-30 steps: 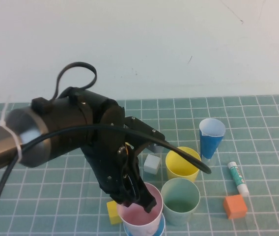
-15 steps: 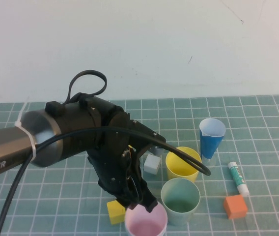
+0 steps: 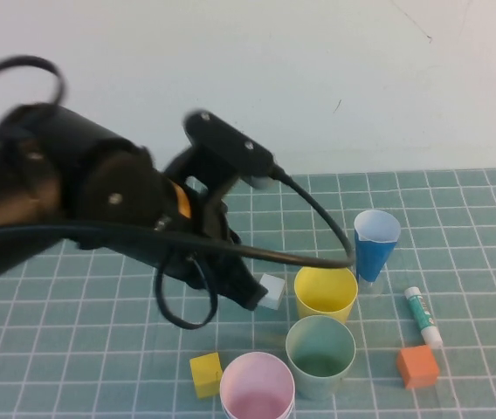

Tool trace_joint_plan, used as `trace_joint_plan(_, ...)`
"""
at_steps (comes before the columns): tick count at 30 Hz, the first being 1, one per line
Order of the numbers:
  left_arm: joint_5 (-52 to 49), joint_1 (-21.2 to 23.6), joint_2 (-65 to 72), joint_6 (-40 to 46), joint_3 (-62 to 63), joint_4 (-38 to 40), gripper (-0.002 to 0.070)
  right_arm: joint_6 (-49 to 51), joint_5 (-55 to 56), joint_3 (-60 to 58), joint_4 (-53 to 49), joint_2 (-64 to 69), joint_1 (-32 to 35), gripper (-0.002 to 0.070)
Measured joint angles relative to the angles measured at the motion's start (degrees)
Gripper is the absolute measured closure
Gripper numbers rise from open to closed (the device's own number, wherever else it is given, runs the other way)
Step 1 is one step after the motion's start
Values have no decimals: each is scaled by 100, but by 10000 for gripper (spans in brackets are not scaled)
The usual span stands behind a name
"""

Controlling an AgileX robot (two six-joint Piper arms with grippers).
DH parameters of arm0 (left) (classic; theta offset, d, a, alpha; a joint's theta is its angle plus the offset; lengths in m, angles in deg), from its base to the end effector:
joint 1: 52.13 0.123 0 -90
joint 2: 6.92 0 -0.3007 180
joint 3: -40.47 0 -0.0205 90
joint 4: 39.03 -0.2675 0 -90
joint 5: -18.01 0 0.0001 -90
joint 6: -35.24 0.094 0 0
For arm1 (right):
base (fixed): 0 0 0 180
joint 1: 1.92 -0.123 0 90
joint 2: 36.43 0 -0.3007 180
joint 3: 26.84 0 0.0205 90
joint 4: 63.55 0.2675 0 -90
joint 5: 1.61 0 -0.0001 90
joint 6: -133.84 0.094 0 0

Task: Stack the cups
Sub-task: Pick up the yellow cup

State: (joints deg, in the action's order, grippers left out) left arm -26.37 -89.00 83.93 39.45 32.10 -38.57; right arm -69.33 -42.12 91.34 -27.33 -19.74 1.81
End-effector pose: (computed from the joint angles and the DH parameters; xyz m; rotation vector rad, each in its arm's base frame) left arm 0.2617 -0.1969 0.3253 0.8807 2.3646 -0.2423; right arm 0.0521 0.0328 0.2486 -0.0917 1.9618 0.4133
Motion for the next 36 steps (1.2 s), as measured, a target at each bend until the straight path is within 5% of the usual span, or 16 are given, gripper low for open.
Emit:
trace_joint_plan(6,-113,0,-913,0,-23,-45,673,-769,-1109,1484,-728,1782,0,679)
trace_joint_plan(17,53,0,-2226,-272,-1470,-45,673,-2115,-2287,3514,-463,4522,-158,679)
trace_joint_plan(28,799,0,-2873,-611,-2717,-139,673,-1017,-2467,4967,-2510,6874,-2462,679)
trace_joint_plan(36,837,0,-2873,-624,-2741,-354,673,-1223,-2199,5967,-2881,8388,-3060,679)
